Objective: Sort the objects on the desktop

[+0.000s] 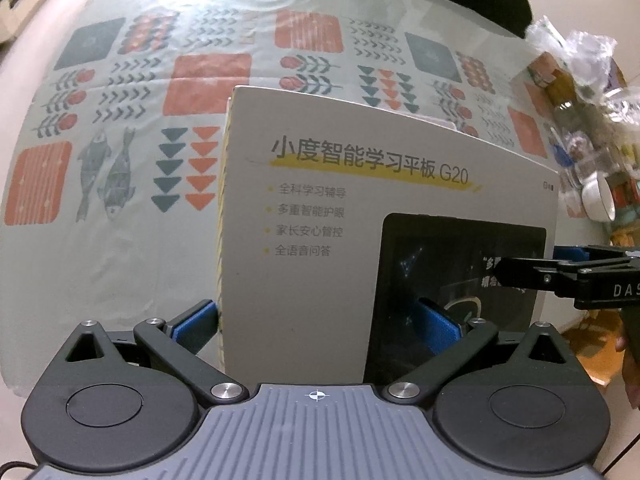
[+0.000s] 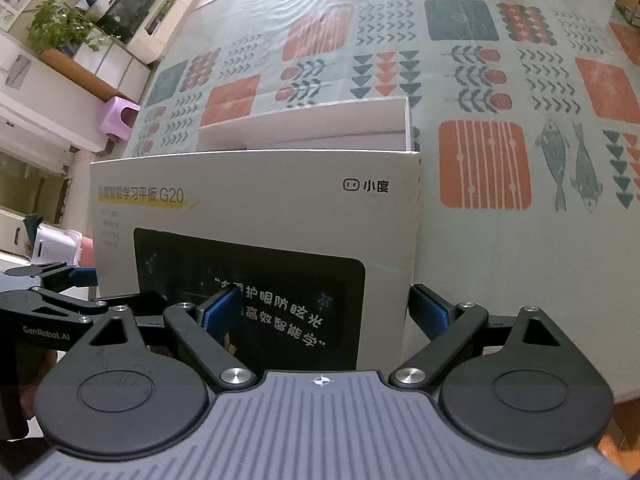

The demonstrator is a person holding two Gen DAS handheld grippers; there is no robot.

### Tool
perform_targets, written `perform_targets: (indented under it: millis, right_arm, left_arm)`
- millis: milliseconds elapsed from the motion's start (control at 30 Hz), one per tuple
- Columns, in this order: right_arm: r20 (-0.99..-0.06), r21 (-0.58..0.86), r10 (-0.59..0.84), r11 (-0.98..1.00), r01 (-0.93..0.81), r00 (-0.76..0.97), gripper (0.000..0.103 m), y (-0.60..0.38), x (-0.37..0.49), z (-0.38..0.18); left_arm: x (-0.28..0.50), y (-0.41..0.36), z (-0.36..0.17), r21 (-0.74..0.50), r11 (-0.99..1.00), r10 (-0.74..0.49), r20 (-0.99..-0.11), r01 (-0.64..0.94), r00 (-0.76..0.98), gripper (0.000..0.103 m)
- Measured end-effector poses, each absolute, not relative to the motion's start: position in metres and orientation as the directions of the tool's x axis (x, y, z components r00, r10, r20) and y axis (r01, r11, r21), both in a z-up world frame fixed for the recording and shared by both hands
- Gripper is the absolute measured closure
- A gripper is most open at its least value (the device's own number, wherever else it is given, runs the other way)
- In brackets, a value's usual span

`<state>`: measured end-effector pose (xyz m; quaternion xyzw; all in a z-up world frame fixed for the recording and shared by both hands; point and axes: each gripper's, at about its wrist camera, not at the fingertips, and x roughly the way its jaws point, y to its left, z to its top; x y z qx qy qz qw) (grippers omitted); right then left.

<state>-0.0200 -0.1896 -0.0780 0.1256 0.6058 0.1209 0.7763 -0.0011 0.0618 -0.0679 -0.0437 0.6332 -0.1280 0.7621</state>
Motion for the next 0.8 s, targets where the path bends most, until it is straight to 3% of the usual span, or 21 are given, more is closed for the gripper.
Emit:
perform_targets:
  millis: [800]
  right_arm:
    - [-0.910,0.348,0.363,0.931,-0.108,0.202,0.000,-0.189,0.065,-0.092]
  left_arm:
    - [0.066,0.063,-0.079,-0.239,0.971,-0.237,-0.959,0.006,0.153,0.000]
